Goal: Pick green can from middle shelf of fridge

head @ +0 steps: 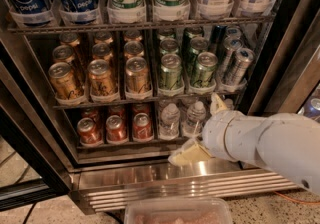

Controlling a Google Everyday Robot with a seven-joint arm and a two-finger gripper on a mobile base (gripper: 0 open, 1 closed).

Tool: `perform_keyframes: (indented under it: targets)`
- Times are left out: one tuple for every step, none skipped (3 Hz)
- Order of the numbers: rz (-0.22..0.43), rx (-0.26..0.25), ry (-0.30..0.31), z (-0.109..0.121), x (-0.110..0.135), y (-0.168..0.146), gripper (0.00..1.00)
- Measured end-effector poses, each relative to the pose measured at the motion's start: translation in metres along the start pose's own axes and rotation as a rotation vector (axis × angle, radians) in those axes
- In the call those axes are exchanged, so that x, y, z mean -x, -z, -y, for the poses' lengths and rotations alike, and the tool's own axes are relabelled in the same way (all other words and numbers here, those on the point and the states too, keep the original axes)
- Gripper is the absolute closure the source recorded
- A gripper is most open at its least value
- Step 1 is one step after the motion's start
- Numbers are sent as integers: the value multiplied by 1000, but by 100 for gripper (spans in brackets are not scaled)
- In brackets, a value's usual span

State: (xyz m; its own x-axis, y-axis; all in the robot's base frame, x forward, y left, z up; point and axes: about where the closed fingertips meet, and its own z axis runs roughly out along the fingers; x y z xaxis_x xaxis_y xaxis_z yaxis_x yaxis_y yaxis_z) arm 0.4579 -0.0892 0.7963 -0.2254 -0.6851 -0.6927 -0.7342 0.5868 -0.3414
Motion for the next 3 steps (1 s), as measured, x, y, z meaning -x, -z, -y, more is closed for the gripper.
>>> perform_keyframes:
  targets:
    - [70,-89,-89,18,14,-9,0]
    - [131,-158,-171,34,25,-16,0]
    - [187,-195,-231,43,37,-24,0]
